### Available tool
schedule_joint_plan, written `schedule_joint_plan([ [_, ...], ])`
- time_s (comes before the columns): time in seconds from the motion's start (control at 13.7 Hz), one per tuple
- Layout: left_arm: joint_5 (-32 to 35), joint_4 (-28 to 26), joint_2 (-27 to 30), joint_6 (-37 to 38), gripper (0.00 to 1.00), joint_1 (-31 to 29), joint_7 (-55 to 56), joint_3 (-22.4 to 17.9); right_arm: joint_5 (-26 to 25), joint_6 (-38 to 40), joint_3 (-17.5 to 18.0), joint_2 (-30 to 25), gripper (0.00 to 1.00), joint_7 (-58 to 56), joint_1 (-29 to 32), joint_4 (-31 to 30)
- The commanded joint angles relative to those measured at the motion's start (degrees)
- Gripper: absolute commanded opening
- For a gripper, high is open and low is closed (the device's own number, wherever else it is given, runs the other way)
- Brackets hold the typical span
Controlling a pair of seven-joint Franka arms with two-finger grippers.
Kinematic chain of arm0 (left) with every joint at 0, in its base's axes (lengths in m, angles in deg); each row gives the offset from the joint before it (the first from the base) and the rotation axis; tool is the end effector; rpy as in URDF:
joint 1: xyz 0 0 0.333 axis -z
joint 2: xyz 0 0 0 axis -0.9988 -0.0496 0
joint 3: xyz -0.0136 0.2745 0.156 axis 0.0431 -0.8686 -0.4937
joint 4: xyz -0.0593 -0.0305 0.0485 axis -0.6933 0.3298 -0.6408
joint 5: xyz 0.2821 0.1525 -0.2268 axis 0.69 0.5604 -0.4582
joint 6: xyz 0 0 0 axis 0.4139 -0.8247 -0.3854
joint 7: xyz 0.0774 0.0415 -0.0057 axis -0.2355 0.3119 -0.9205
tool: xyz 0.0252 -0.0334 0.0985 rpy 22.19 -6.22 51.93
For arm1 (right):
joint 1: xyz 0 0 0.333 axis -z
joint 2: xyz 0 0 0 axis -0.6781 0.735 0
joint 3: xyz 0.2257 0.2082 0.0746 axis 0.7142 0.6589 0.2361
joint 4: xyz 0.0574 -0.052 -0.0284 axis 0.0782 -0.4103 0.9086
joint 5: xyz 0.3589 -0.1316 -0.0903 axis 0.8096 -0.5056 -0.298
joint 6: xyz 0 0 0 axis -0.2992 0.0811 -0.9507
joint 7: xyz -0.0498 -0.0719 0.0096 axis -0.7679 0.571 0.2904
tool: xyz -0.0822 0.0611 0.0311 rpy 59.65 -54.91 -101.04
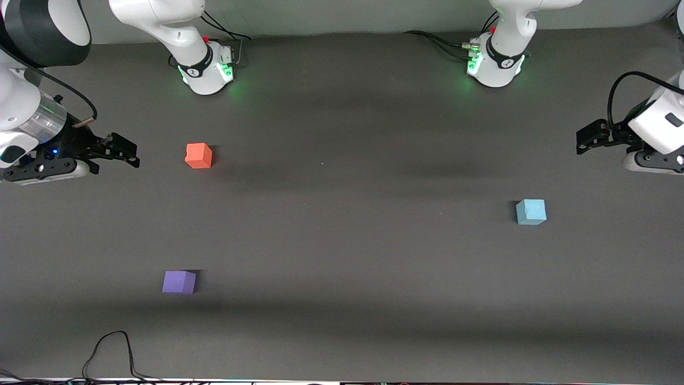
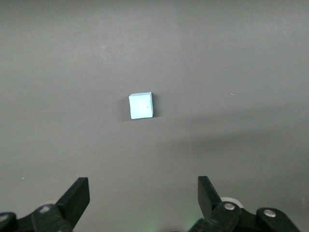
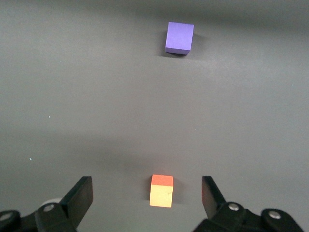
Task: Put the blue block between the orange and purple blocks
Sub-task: 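Reach the left gripper down to the light blue block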
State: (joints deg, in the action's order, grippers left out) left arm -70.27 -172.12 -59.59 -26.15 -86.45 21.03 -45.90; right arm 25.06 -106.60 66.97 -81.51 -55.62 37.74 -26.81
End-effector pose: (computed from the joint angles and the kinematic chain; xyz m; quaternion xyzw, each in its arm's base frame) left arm 0.5469 -0.0189 0.5882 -0.9974 0.0610 0.0370 0.0129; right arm 0.5348 0.0274 0.5527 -0.9986 -0.0492 -0.0049 0.0193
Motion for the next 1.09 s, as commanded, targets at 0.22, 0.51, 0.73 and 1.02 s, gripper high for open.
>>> schedule_joint_plan([
  [0.22, -0.1, 0.8, -0.3, 1.2, 1.0, 0.5, 0.5, -0.4, -0.6, 1.8, -0.6, -0.7, 1.0, -0.3, -0.9, -0.4],
  [0.51, 0.1, -2.3, -0.3, -1.0, 1.0, -2.5, -4.3, -1.4, -0.6, 2.4, -0.6, -0.3, 1.0, 0.1, -0.9, -0.4],
  [0.73, 0.1, -7.9, -0.3, -7.4, 1.0, -2.9, -5.1, -1.5, -0.5, 1.8, -0.6, 0.4, 1.0, 0.2, -0.9, -0.4],
  [1.02, 0.0, -16.9, -3.4, -19.4, 1.0, -2.9, -6.7, -1.5, -0.5, 1.7, -0.6, 0.8, 1.0, 0.1, -0.9, -0.3],
])
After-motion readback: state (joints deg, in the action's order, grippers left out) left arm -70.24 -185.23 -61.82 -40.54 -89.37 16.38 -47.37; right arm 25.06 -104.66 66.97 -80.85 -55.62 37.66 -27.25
